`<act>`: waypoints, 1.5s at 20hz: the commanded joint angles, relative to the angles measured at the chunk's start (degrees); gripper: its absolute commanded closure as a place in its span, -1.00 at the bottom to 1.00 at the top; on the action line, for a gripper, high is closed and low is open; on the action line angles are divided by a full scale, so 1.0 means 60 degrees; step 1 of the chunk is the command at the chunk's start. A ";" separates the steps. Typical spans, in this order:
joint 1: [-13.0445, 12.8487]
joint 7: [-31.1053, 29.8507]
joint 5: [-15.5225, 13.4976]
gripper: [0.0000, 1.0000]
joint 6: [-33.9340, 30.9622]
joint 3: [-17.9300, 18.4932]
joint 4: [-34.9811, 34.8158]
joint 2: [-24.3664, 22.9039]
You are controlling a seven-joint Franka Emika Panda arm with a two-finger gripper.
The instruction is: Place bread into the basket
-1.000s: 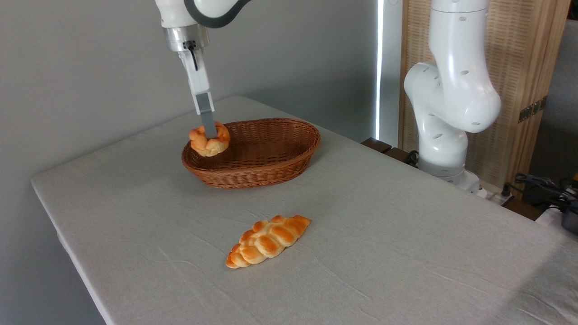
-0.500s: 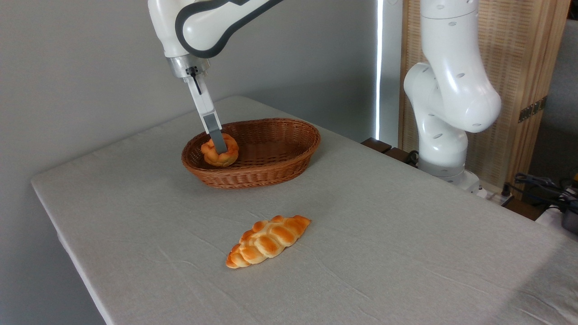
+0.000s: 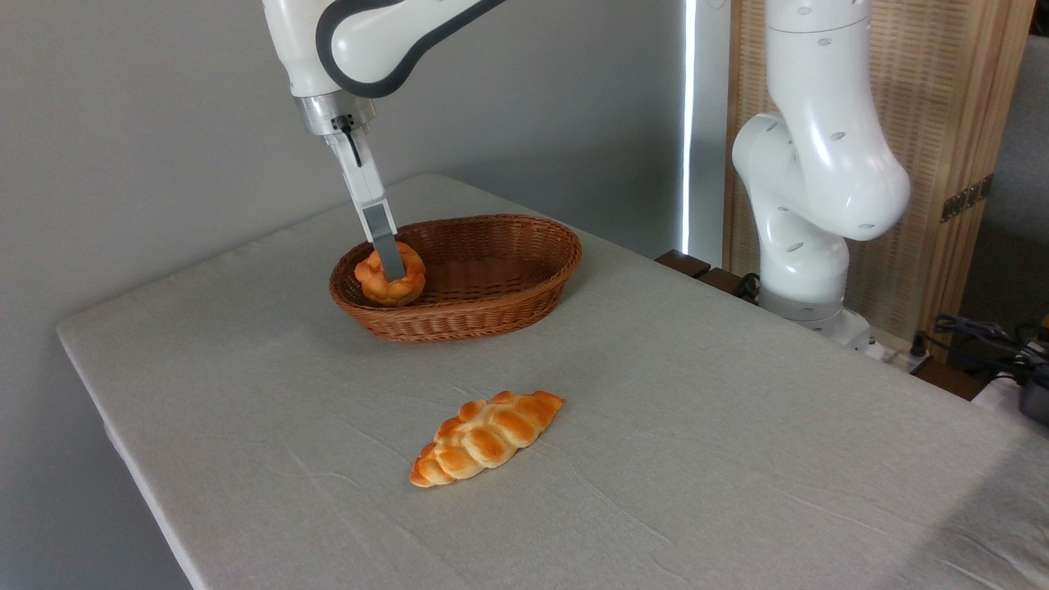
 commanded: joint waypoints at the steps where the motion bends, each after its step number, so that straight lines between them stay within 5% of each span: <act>1: -0.0050 -0.0093 0.0054 -1.00 -0.0138 0.0063 0.0019 -0.0129; 5: -0.0035 -0.0137 -0.0048 -1.00 -0.0196 0.0136 0.0120 -0.0246; 7: -0.0035 -0.0137 -0.0368 -1.00 -0.0575 0.0763 0.0559 -0.0349; 9: -0.0035 -0.0108 -0.1362 -1.00 -0.1335 0.1480 0.1435 -0.0334; 11: -0.0035 -0.0006 -0.1834 -1.00 -0.2214 0.2242 0.2387 -0.0262; 15: -0.0035 0.0871 -0.1924 -1.00 -0.2467 0.3605 0.2992 -0.0290; 19: 0.0052 0.2772 -0.1879 -1.00 -0.2584 0.5275 0.2992 -0.1050; 20: 0.0560 0.3039 -0.1966 -1.00 -0.2628 0.5220 0.2963 -0.1183; 23: 0.2084 0.2459 -0.1909 -1.00 -0.3404 0.3817 0.2948 -0.1272; 30: 0.2323 0.2104 -0.1835 -1.00 -0.2982 0.3477 0.2831 -0.1272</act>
